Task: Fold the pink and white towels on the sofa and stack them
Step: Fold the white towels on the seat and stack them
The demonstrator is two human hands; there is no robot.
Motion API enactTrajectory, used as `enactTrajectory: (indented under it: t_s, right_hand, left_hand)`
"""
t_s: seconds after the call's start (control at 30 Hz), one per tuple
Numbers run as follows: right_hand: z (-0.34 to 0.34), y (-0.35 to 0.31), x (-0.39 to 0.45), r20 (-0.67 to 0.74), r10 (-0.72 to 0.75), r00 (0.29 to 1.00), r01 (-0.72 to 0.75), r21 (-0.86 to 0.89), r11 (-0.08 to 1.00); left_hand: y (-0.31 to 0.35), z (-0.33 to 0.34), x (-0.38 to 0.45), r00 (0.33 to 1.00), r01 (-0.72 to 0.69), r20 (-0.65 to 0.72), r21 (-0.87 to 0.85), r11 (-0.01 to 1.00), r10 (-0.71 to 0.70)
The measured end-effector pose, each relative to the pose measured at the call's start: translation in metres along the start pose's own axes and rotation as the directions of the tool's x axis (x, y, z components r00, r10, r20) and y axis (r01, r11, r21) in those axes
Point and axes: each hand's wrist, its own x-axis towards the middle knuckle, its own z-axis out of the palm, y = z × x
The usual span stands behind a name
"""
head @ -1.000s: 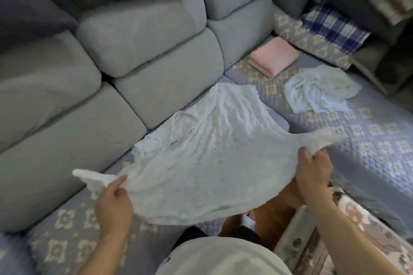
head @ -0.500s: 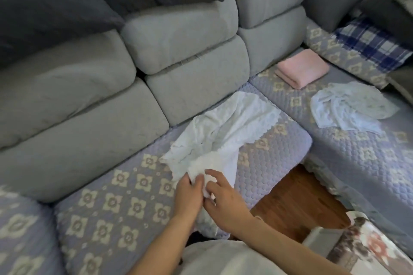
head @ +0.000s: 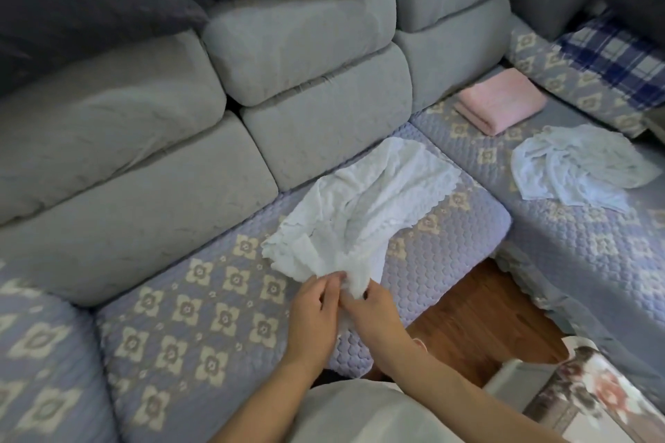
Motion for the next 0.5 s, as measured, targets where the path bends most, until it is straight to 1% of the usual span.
enactTrajectory:
  t_s: [0.03, 0.07, 0.13, 0.2, 0.27, 0.3, 0.33, 0.37, 0.4, 0.43, 0.47, 0.5]
  right_hand:
    - [-0.003, 0.005, 0.004, -0.025, 0.100, 0.995, -0.097, 0.107, 0.989]
    - [-0.006, 0.008, 0.007, -0.020, 0.182, 0.983, -0.172, 0.233, 0.957]
    - [-0.012, 0.009, 0.009, 0.025, 0.264, 0.964, -0.249, 0.423, 0.871]
    - [-0.023, 0.008, 0.011, -0.003, 0.295, 0.956, -0.251, 0.518, 0.818]
    - [-0.039, 0.005, 0.012, -0.132, 0.345, 0.929, -0.213, 0.572, 0.792]
    - [-0.049, 0.002, 0.014, -0.247, 0.370, 0.896, -0.176, 0.568, 0.804]
    - [-0.059, -0.002, 0.015, -0.380, 0.381, 0.843, -0.139, 0.532, 0.836]
    - [-0.068, -0.008, 0.014, -0.508, 0.362, 0.782, -0.109, 0.460, 0.881]
    - [-0.074, -0.015, 0.012, -0.611, 0.307, 0.729, -0.071, 0.379, 0.923]
    - [-0.078, -0.021, 0.009, -0.676, 0.215, 0.705, -0.018, 0.286, 0.958]
    - [-0.078, -0.028, 0.005, -0.699, 0.129, 0.703, 0.026, 0.207, 0.978]
    - [-0.076, -0.032, 0.002, -0.688, 0.065, 0.723, 0.051, 0.148, 0.988]
  left_hand:
    - [-0.001, -0.001, 0.002, 0.999, 0.024, -0.028, 0.003, 1.000, -0.024]
    - [-0.002, -0.003, 0.003, 0.997, 0.057, -0.061, -0.013, 0.998, -0.057]
    - [-0.010, -0.010, 0.006, 0.984, 0.134, -0.103, -0.088, 0.987, -0.143]
    - [-0.020, -0.022, 0.010, 0.962, 0.233, -0.095, -0.202, 0.951, -0.256]
    - [-0.030, -0.036, 0.012, 0.917, 0.330, -0.106, -0.344, 0.879, -0.386]
    - [-0.036, -0.044, 0.013, 0.883, 0.367, -0.121, -0.423, 0.829, -0.453]
    - [-0.041, -0.052, 0.014, 0.843, 0.395, -0.125, -0.517, 0.760, -0.523]
    - [-0.046, -0.059, 0.015, 0.812, 0.401, -0.102, -0.617, 0.677, -0.574]
    - [-0.051, -0.064, 0.016, 0.804, 0.393, -0.050, -0.702, 0.593, -0.593]
    - [-0.054, -0.066, 0.016, 0.803, 0.390, 0.015, -0.769, 0.506, -0.596]
    - [-0.056, -0.067, 0.015, 0.796, 0.400, 0.083, -0.815, 0.419, -0.599]
    - [-0.057, -0.066, 0.014, 0.785, 0.416, 0.151, -0.847, 0.331, -0.601]
